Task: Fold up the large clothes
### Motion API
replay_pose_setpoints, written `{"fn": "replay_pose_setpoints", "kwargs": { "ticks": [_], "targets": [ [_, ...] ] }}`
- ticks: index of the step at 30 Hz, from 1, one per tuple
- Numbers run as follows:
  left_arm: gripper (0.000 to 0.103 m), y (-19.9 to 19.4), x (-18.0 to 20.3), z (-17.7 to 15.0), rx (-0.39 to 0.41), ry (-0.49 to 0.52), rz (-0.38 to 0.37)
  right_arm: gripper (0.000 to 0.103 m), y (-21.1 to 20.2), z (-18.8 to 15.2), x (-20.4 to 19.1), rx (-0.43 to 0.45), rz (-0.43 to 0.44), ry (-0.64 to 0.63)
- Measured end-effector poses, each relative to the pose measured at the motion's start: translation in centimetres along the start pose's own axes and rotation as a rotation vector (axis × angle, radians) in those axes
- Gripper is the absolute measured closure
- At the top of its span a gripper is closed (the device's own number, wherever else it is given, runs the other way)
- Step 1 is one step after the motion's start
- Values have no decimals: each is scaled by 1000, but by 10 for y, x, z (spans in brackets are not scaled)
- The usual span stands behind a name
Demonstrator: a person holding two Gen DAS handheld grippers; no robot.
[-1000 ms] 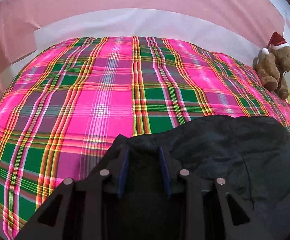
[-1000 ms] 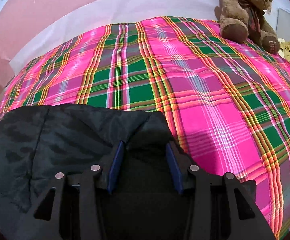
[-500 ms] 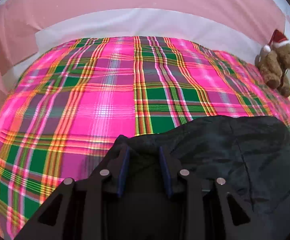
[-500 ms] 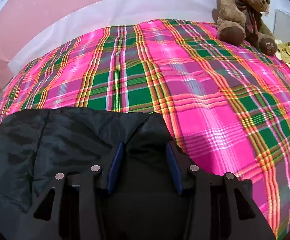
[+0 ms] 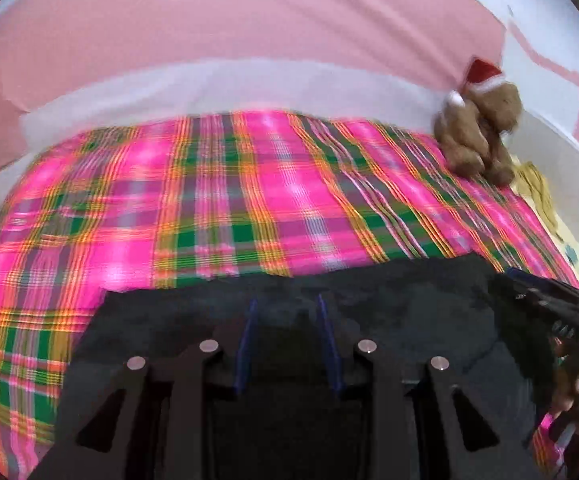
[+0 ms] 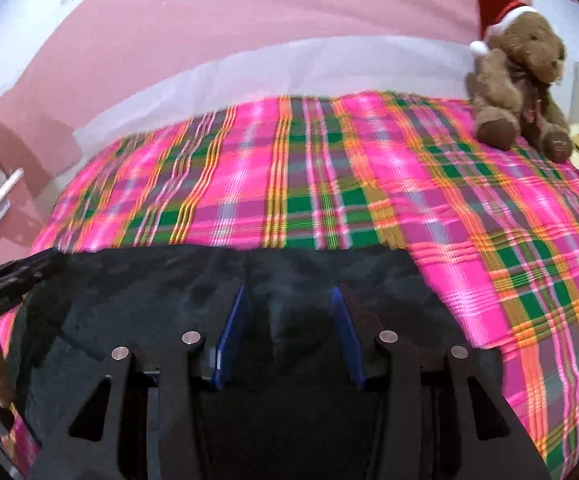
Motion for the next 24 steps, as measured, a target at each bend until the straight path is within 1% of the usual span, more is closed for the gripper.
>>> {"fn": "replay_pose_setpoints", "kwargs": {
  "ticks": [1,3,6,9,12,24],
  "targets": [
    [71,15,6,-3,-31,1,-11,58,9,-4,-2,-15,-9,-7],
    [70,45,11,-14,-85,5,3,58,29,-13,-2,-48,-25,-19],
    [70,61,8,-19,-76,-29,-10,57,44,-17,3,-46,-35,-22],
    [70,66,8,-22,-77,-24,-4,57,56,-22,4,-49,-57,-40],
    [70,67,13,-25,-75,-17,8,57,60,-25,3,-45,-71,-48],
    [70,68,13,-28,-66,-15,18,57,65,-28,6,-28,-54,-36]
  ]
}}
Point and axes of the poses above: each gripper's, at about its wrist camera, not at the fingertips, and y roughly the way its jaws point, x to its right, z to its top, the point moved 5 cm from there along y, roughly the way its jaws point, and after that the axes turned 15 degrees about y, right-handed, at the moved point
